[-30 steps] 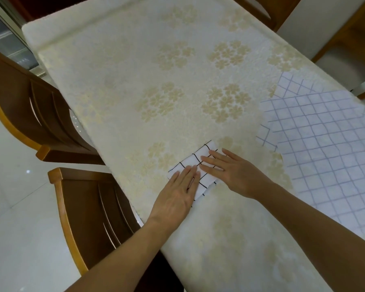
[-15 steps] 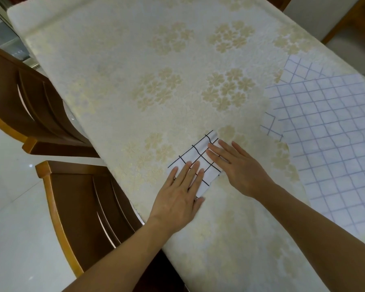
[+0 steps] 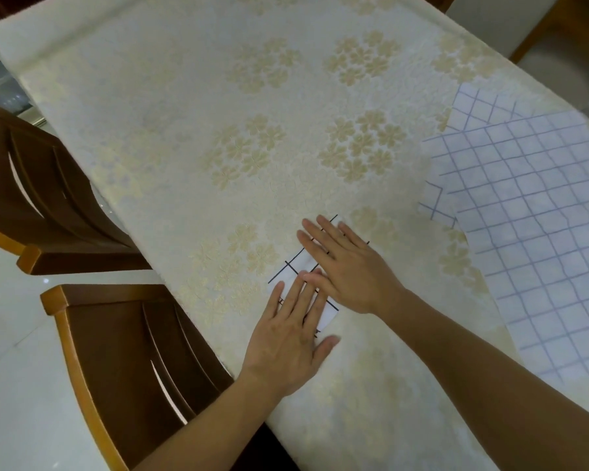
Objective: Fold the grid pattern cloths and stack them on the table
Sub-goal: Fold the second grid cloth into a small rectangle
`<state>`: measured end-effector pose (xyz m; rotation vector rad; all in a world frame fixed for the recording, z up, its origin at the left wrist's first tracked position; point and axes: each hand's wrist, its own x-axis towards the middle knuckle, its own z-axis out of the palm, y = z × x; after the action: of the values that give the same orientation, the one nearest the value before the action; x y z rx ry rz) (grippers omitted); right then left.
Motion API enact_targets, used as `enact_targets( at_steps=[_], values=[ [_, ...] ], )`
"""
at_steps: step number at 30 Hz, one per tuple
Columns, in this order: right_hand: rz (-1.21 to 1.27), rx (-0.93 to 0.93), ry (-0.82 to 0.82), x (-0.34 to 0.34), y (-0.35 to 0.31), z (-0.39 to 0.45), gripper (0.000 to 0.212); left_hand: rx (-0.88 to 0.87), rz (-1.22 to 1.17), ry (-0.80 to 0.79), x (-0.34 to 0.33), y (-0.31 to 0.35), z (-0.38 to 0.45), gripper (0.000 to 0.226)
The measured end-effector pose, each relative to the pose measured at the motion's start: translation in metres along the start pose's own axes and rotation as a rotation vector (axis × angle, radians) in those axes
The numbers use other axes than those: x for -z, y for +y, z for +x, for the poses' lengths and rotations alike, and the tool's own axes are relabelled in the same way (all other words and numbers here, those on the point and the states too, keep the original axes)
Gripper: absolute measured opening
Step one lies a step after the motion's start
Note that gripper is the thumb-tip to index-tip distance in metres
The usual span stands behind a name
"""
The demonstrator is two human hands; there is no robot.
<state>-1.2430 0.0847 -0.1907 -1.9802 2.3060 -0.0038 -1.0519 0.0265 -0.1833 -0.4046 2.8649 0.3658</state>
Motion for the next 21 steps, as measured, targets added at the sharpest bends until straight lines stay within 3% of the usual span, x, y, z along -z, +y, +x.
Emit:
enact_targets(
  at_steps=[5,9,14,21],
  values=[
    [0.015,-0.007,-0.003,-0.006,0.003,0.005,0.065,-0.010,-0.260,0.256,0.008,-0.008,0.008,0.047],
    [0.034,-0.041,-0.026,-0.006,0.012,0.007,0.067,0.064,-0.230,0.392,0.008,-0.012,0.026,0.042],
    [0.013,-0.057,-0.047,-0.010,0.015,0.007,0.071,0.094,-0.074,0.235,0.002,-0.020,0.038,0.068],
    [0.003,-0.152,-0.084,-0.007,0.024,0.004,0.083,0.125,0.046,0.133,0.001,-0.030,0.031,0.076]
  ],
)
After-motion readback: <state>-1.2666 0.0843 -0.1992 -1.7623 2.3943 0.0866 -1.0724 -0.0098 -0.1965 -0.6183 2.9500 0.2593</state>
